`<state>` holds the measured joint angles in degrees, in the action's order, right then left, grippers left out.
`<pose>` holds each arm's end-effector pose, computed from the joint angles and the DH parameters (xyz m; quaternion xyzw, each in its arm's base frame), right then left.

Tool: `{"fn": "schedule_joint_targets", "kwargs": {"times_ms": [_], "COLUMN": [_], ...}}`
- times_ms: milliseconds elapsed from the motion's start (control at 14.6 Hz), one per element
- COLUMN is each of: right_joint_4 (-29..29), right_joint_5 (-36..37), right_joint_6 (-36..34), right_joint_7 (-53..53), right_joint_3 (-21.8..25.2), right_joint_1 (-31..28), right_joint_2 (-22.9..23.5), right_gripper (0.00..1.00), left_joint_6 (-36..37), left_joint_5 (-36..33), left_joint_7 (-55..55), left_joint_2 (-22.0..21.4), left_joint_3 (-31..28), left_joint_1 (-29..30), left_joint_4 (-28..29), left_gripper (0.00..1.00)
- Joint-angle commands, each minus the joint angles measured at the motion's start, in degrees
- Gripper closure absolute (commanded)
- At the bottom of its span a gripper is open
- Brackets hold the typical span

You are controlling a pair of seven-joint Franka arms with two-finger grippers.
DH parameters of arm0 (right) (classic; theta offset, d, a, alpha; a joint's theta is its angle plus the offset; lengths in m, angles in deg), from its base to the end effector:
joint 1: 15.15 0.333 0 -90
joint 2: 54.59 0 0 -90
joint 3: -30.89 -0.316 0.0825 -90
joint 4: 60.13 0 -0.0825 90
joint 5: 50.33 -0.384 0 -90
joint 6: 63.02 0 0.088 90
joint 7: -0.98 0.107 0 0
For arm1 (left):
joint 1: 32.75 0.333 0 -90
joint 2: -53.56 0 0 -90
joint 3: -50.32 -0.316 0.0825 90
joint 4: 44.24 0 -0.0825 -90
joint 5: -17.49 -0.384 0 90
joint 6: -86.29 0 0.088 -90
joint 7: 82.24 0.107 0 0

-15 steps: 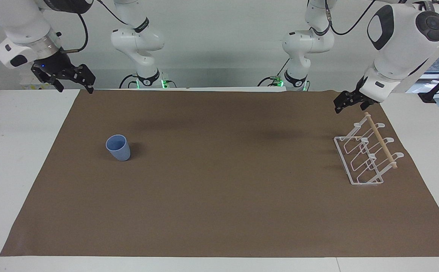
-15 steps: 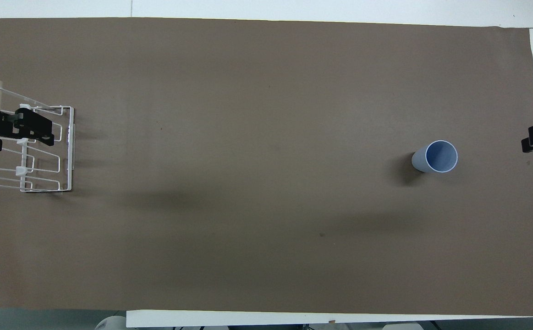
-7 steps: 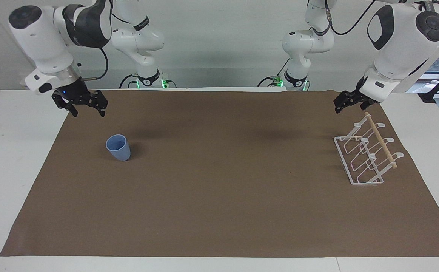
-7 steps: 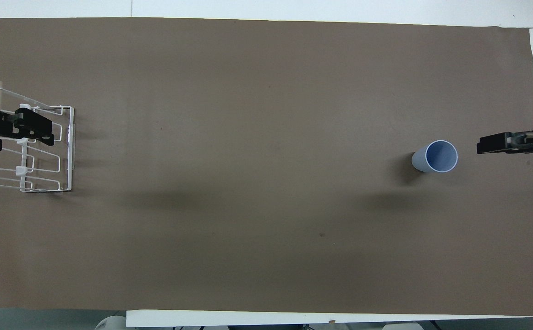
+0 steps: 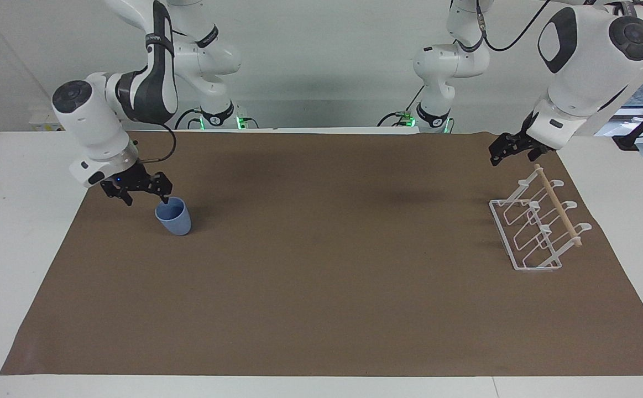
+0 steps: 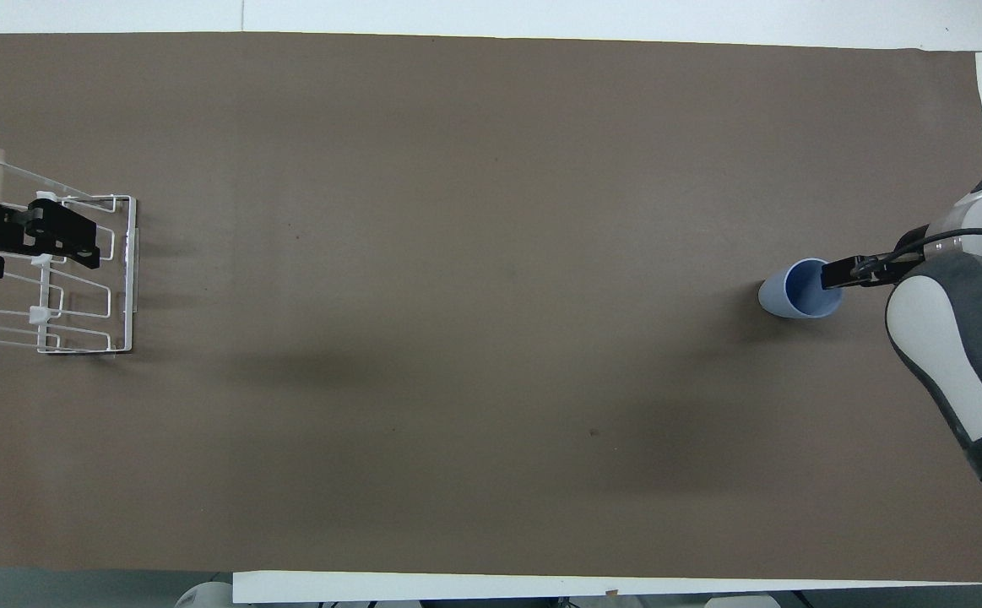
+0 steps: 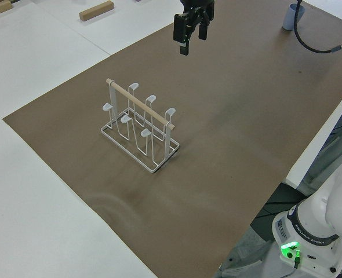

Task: Hang cup on cup holder
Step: 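Reach the right gripper to the light blue cup and grasp its rim, then lift the cup with the right gripper while the left gripper opens toward it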

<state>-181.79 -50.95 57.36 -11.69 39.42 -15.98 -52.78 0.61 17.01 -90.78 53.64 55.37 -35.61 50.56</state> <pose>0.5333 -0.0871 0.3919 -0.9993 -0.0260 0.0259 0.0073 0.5373 -0.0737 0.5787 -0.9968 -0.0055 0.0788 0.0156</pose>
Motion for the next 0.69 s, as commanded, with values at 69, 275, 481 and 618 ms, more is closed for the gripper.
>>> {"fn": "schedule_joint_targets", "kwargs": {"times_ms": [69, 275, 481, 618], "right_joint_4": [-3.05, -5.16, -5.25, -5.17], "right_joint_5": [-1.23, -1.23, -1.23, -1.15], "right_joint_6": [5.10, 7.14, 8.11, 8.73], "right_joint_7": [-2.18, -2.79, -4.37, -4.37], "right_joint_3": [-0.27, -0.36, -0.53, -0.62], "right_joint_1": [-0.57, -0.49, -0.40, -0.40], "right_joint_2": [1.25, 1.79, 3.36, 3.46], "right_gripper": [0.00, 0.11, 0.71, 1.00], "left_joint_6": [0.07, 0.07, 0.07, 0.07], "left_joint_5": [-0.93, -0.93, -0.93, -0.93], "left_joint_7": [0.10, 0.10, 0.10, 0.10], "left_joint_2": [-1.05, -1.05, -1.05, -1.05], "left_joint_3": [-0.75, -0.75, -0.75, -0.75], "left_joint_1": [-0.75, -0.75, -0.75, -0.75], "left_joint_4": [0.83, 0.83, 0.83, 0.83], "left_gripper": [0.00, 0.00, 0.00, 0.00]}}
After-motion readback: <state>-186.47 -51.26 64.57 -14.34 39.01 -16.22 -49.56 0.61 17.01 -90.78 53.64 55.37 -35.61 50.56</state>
